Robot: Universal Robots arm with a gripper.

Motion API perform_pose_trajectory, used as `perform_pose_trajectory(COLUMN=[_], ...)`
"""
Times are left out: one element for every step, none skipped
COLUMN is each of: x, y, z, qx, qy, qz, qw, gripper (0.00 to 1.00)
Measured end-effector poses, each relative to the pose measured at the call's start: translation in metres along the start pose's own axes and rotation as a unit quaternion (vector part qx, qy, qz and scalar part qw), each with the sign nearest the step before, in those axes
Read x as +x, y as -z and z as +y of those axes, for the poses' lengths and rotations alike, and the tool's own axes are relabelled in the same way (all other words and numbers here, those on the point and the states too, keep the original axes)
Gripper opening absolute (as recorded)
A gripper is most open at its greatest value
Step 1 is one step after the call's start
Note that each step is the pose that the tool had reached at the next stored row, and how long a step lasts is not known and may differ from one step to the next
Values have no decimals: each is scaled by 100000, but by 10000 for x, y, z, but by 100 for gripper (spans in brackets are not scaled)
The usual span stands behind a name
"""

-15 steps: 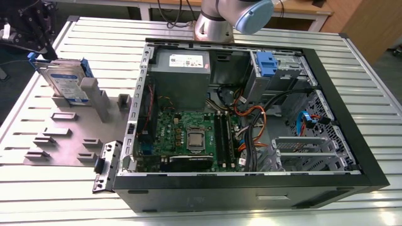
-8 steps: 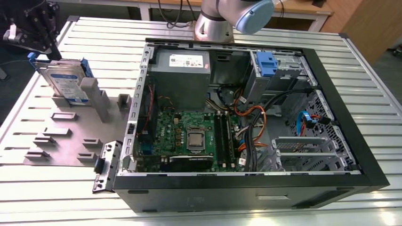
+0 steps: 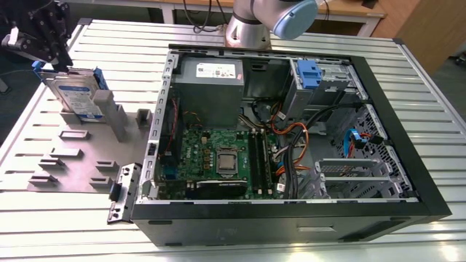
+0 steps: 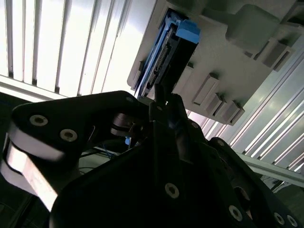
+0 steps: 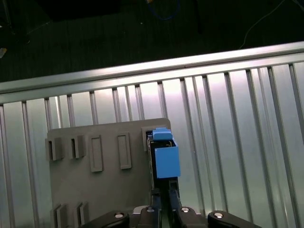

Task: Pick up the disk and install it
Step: 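Pick up the disk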

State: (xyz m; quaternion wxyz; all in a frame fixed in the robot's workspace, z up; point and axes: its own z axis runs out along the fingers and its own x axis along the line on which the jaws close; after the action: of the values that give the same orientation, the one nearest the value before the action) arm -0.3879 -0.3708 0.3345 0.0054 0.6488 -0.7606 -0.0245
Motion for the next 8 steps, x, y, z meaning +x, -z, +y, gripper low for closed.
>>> perform_pose_trajectory(x=[0, 0, 0, 0, 0, 0, 0, 0], y=[0, 0, 0, 0, 0, 0, 0, 0], z=[0, 0, -1, -1, -1, -1, -2, -2], qx=[0, -1, 1, 1, 2, -3, 1, 1], qy=[0, -2, -3, -1, 0, -1, -3, 2], qz=[0, 1, -2, -1, -2, 2, -1, 0], qw=[100000, 100000, 100000, 100000, 100000, 100000, 100000, 100000], gripper=[24, 24, 29, 35, 41, 47, 47, 53])
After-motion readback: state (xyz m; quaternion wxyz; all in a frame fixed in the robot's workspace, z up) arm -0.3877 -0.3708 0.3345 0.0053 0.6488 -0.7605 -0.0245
